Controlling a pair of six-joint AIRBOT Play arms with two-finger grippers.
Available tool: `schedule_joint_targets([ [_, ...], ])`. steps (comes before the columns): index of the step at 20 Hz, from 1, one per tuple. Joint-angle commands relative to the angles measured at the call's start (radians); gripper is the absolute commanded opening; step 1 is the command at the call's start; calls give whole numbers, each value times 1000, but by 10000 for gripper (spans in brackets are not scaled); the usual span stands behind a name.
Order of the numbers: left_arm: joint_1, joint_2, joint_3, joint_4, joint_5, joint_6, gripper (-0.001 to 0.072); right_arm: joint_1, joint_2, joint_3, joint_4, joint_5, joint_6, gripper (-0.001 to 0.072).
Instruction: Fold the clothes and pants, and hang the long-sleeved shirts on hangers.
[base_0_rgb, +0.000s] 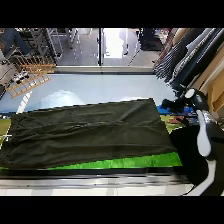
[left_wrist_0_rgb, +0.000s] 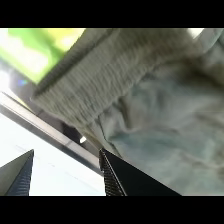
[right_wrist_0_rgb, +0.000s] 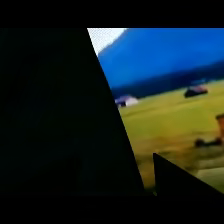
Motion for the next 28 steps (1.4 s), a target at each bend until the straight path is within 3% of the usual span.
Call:
schedule_joint_targets([
  [1,85,190,-308,-233,246,73,450,-61,256,-354,60,94,-39,495],
  [5,103,226,-480,-299,318,93,450,-190,572,-766,179,74,-76,495],
  [10,139,228,-520,-299,373,93,449,-315,787,-1022,206,77,-78,496],
  [17,210,205,-520,-303,424,93,449,-356,794,-1157,264,-32,-103,494],
  [22,207,181,-520,-307,488,63,449,-356,794,-1166,179,-112,-67,494],
  [28,206,142,-520,-472,574,63,448,-356,780,-1167,190,-164,-59,496],
])
